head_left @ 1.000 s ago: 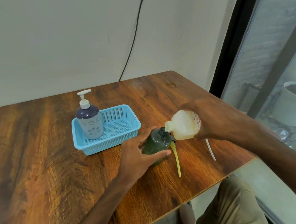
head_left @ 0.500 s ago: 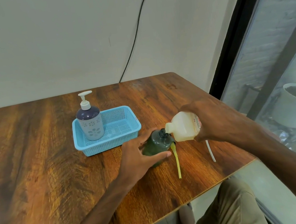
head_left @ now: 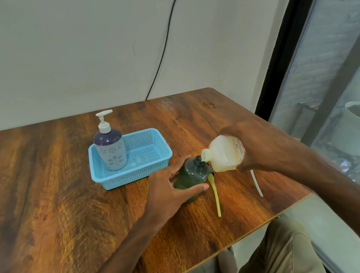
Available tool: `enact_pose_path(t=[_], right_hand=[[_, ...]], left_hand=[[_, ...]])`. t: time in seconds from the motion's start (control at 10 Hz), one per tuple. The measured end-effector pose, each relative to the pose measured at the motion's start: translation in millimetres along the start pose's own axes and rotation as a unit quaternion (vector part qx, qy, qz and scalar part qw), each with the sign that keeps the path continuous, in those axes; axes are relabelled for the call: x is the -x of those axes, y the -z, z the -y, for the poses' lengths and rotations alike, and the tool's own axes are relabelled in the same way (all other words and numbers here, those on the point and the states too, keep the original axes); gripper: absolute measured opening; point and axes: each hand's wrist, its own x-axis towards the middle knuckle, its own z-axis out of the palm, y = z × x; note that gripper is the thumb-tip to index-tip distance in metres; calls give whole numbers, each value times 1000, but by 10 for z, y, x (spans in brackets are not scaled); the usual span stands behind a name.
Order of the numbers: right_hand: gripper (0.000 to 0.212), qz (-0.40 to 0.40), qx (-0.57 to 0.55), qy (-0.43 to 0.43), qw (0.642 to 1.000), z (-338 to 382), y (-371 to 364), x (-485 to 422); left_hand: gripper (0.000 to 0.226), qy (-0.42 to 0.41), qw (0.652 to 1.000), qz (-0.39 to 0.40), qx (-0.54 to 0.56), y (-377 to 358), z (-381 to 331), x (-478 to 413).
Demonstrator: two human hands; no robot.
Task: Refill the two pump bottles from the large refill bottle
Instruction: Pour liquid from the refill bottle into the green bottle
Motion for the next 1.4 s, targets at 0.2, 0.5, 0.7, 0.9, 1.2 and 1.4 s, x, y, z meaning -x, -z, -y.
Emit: enact_pose_path(t=[0.2, 0.5, 0.7, 0.9, 1.2, 1.4], right_hand=[[89, -6, 4, 3, 1000, 7, 13, 10], [75, 20, 0, 15, 1000, 75, 140, 33], [74, 30, 5, 13, 999, 104, 180, 49], [76, 27, 10, 13, 999, 107, 175, 42], [75, 25, 9, 9, 1000, 110, 182, 45], [76, 25, 14, 10, 1000, 128, 195, 52]], left_hand=[[84, 2, 1000, 0, 0, -2, 27, 1], [83, 8, 1000, 1, -11, 2, 2, 0], [88, 10, 1000, 0, -14, -2, 29, 0], [88, 14, 1000, 4, -11, 1, 29, 0], [86, 8, 1000, 7, -15, 18, 10, 0], [87, 9, 1000, 2, -12, 16, 19, 7]])
